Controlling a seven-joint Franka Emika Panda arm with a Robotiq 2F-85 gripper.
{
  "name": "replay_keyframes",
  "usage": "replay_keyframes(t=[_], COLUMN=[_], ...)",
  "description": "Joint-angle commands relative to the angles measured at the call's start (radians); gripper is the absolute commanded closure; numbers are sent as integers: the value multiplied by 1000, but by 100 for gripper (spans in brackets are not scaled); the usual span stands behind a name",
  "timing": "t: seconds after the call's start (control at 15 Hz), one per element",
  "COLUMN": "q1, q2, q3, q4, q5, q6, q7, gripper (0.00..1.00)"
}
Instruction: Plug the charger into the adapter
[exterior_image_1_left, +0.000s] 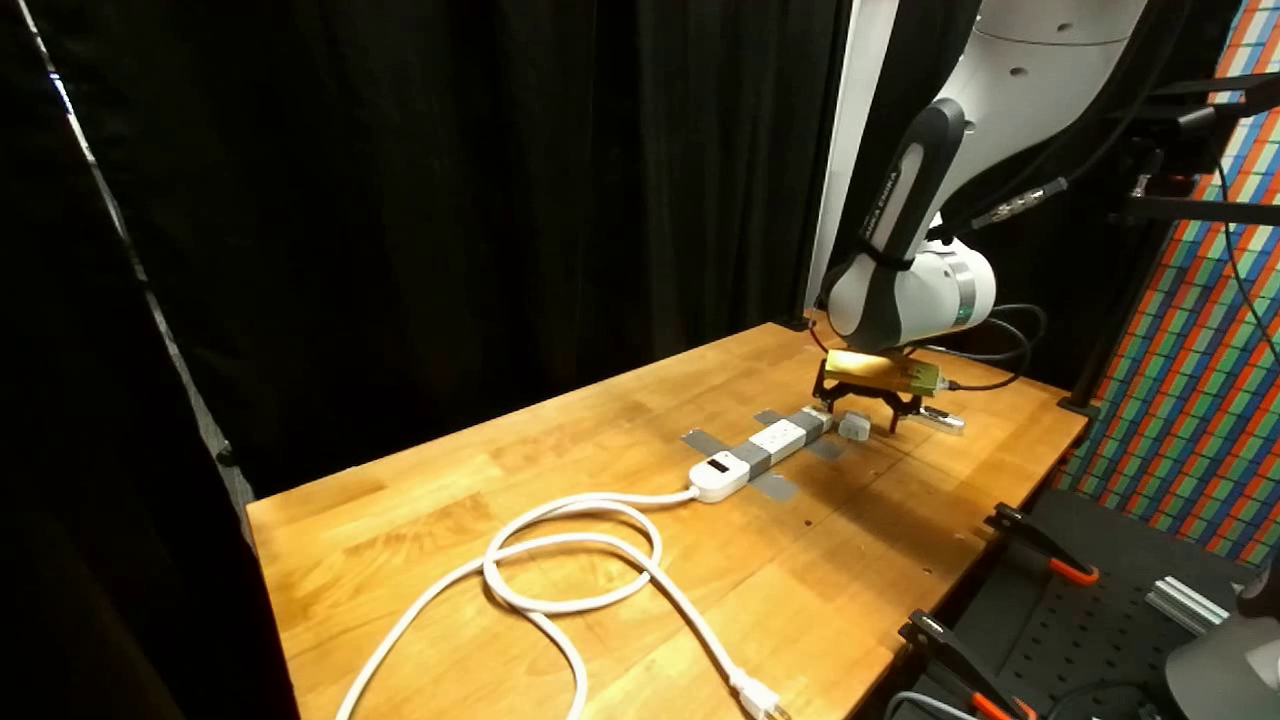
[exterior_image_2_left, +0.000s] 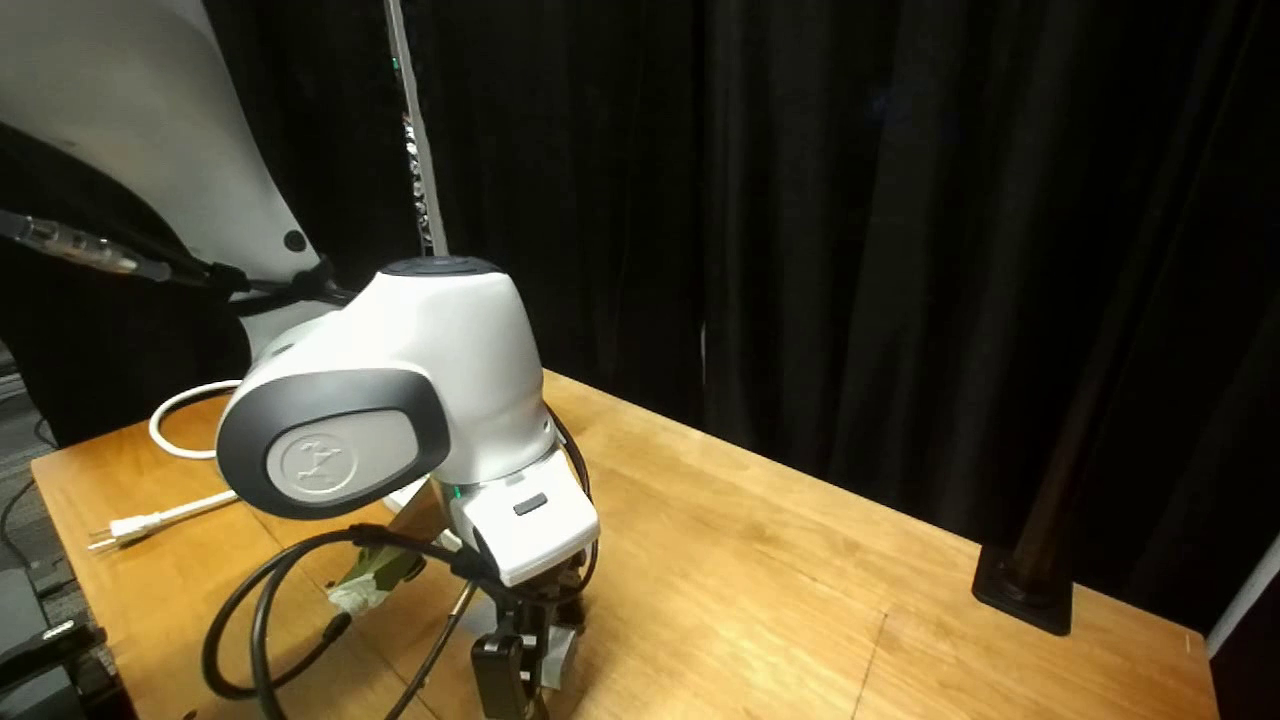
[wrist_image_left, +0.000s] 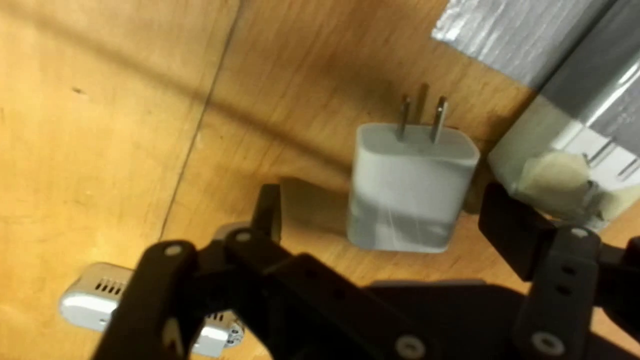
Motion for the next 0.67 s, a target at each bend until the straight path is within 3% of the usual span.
replay_keyframes(t=[0.0, 0.47, 0.53, 0.6], q1=[2, 5, 11, 12], q2=[9, 18, 28, 32], q3=[11, 10, 4, 4], q4=[12, 34, 39, 41], q5=[-2, 4, 2, 2], q6=[59, 61, 74, 84], q7=[-15, -23, -19, -20], gripper=[0, 1, 26, 26])
